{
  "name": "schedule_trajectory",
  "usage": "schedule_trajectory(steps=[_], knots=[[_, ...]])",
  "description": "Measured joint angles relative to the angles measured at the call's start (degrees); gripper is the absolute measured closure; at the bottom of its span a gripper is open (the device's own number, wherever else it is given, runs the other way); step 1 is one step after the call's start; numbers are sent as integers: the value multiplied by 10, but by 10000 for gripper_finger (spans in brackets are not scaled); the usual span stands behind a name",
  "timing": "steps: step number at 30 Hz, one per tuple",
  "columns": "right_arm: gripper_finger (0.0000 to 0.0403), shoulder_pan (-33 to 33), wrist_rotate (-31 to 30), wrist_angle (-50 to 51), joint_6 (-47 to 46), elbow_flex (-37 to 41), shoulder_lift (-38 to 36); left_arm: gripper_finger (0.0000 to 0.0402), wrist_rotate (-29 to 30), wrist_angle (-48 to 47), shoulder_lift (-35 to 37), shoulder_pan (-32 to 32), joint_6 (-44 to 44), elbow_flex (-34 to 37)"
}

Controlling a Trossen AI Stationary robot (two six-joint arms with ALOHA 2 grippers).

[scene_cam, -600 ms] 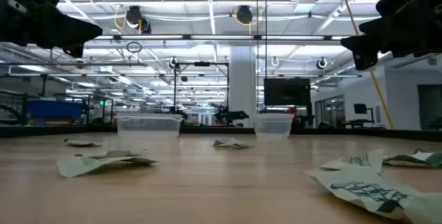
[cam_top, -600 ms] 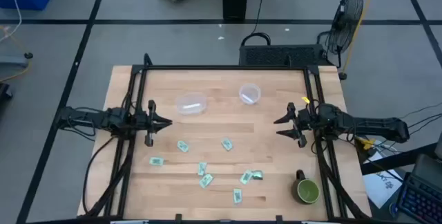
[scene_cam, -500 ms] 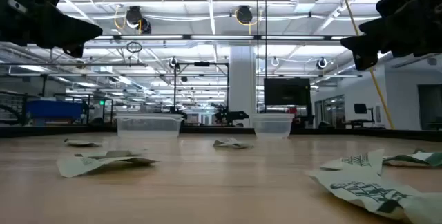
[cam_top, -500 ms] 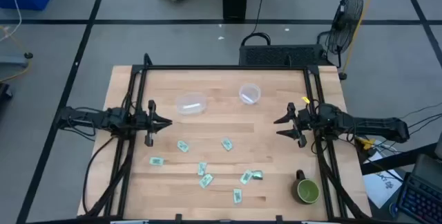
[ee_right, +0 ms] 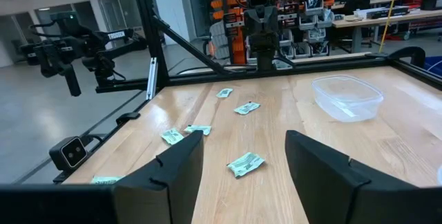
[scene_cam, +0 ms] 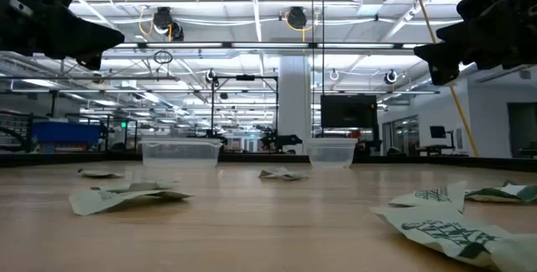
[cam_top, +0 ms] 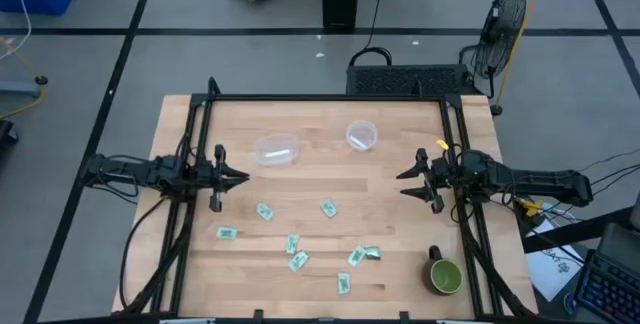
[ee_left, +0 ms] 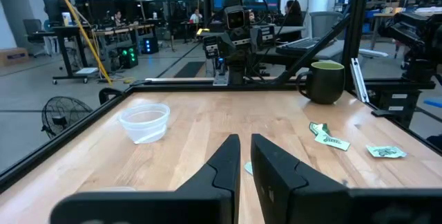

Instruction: Pick and place Stevia / Truvia into bins

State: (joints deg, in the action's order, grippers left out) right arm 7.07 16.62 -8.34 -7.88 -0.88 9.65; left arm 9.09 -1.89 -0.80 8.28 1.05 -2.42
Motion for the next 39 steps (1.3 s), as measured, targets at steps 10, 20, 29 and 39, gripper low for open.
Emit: schedule_trajectory(steps=[10, 20, 29, 39], knots=[[206, 0, 0, 0, 0, 0, 0, 360, 0, 0, 0, 0, 0, 0], [206, 0, -1, -16, 5, 0, 0, 360, 0, 0, 0, 0, 0, 0], [206, -1, -15, -213, -91, 0, 1, 360, 0, 3, 0, 0, 1, 0], [206, 0, -75, -330, -156, 0, 3, 360, -5, 68, 0, 0, -127, 0]])
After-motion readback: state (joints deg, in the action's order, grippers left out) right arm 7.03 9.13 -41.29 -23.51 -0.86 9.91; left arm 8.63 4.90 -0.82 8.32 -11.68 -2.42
